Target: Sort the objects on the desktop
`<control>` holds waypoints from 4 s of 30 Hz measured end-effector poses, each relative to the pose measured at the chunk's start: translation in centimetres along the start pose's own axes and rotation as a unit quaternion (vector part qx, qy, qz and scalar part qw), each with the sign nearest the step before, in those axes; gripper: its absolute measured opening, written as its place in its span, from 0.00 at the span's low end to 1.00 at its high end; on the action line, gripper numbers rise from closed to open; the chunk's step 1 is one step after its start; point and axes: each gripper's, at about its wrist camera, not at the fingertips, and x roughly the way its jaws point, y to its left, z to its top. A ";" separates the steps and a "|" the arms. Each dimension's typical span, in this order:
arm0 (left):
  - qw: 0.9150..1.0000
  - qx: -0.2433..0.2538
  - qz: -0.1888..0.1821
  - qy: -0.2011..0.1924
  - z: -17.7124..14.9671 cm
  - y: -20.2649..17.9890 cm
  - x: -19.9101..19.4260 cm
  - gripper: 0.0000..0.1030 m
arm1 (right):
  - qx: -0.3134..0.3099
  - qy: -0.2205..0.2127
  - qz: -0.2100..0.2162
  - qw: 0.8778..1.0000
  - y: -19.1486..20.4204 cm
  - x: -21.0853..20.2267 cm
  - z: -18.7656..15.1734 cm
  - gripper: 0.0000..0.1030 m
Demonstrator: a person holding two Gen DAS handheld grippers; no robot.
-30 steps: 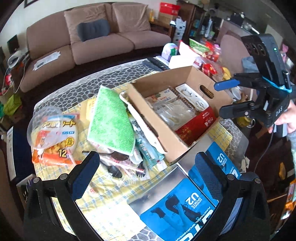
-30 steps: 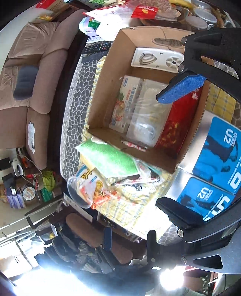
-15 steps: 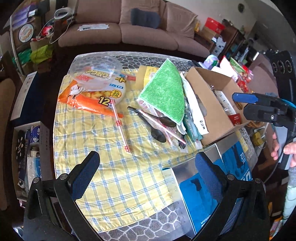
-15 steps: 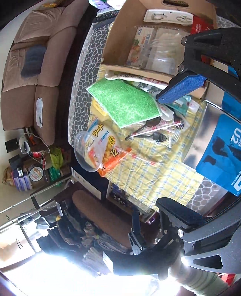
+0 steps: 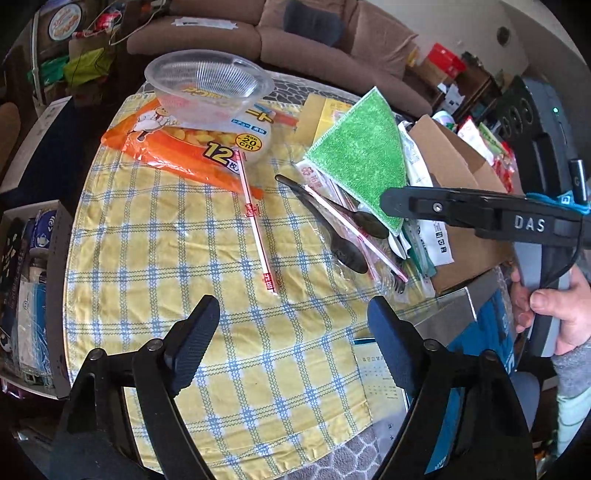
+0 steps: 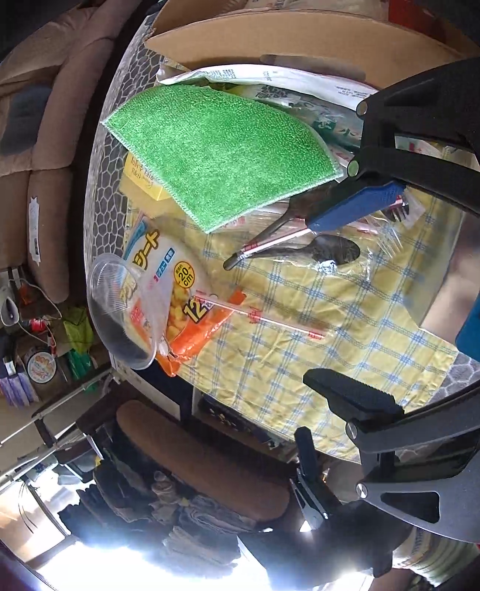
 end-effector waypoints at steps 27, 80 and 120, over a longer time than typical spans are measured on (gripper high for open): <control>0.998 0.001 -0.052 0.028 -0.6 -0.4 5.6 0.49 | -0.031 0.114 -0.036 0.992 -0.9 8.4 -2.0 0.39; 0.998 -0.011 0.052 0.039 -1.1 3.7 4.0 0.16 | -0.133 0.292 -0.019 0.947 -2.0 10.8 2.3 0.25; 0.996 -0.028 0.085 -0.005 -0.7 4.9 1.1 0.46 | -0.027 0.104 -0.071 0.992 1.6 8.6 2.2 0.36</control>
